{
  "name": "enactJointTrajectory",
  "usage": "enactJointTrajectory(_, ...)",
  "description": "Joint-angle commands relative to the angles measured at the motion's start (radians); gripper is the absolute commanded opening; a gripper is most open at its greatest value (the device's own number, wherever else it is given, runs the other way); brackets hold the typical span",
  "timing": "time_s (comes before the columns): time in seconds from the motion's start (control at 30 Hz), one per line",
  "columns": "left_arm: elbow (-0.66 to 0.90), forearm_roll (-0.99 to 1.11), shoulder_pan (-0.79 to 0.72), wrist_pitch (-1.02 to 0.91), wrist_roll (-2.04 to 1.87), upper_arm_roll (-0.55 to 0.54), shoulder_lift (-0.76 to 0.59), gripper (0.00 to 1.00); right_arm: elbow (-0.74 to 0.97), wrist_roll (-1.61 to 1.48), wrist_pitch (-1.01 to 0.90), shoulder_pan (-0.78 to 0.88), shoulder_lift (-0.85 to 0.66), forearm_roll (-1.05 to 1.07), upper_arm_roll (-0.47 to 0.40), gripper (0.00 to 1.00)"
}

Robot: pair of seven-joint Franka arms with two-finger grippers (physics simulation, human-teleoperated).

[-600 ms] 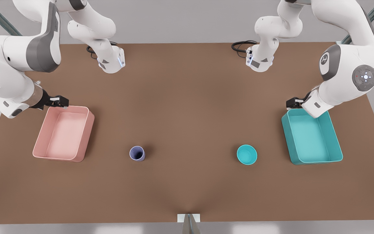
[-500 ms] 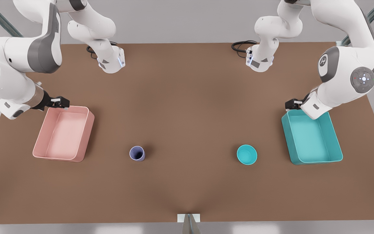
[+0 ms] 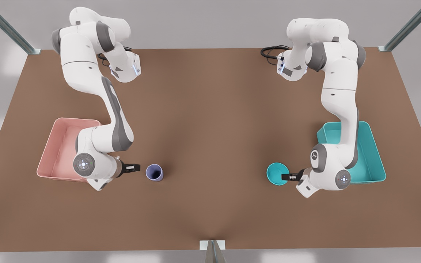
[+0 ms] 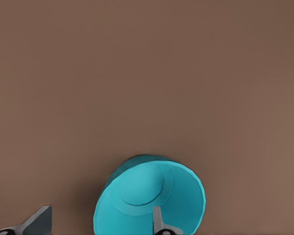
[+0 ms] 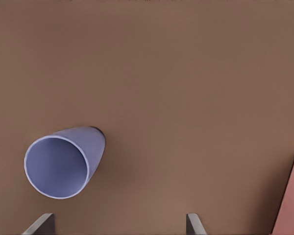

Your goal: Put the bowls and cups in different boxes

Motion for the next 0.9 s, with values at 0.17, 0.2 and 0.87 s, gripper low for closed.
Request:
enactJointTrajectory(0.17, -0.049, -0.004, -0.005, -0.011, 0.115, 0.0, 0.001, 0.53, -0.012, 0.29, 0.204, 0.038, 0.077, 0.041, 0.0, 1.0)
enactJointTrajectory(0.2, -0.049, -0.004, -0.005, -0.013, 0.114, 0.0, 0.0, 0.35, -0.016, 0.289, 0.205, 0.045, 0.078, 0.039, 0.0, 1.0)
enactJointTrajectory(0.87, -0.093, 0.174, 0.178, -0.324, 0.365, 0.331, -0.322, 0.21, -0.102, 0.276, 0.257, 0.072, 0.097, 0.019, 0.0, 0.21)
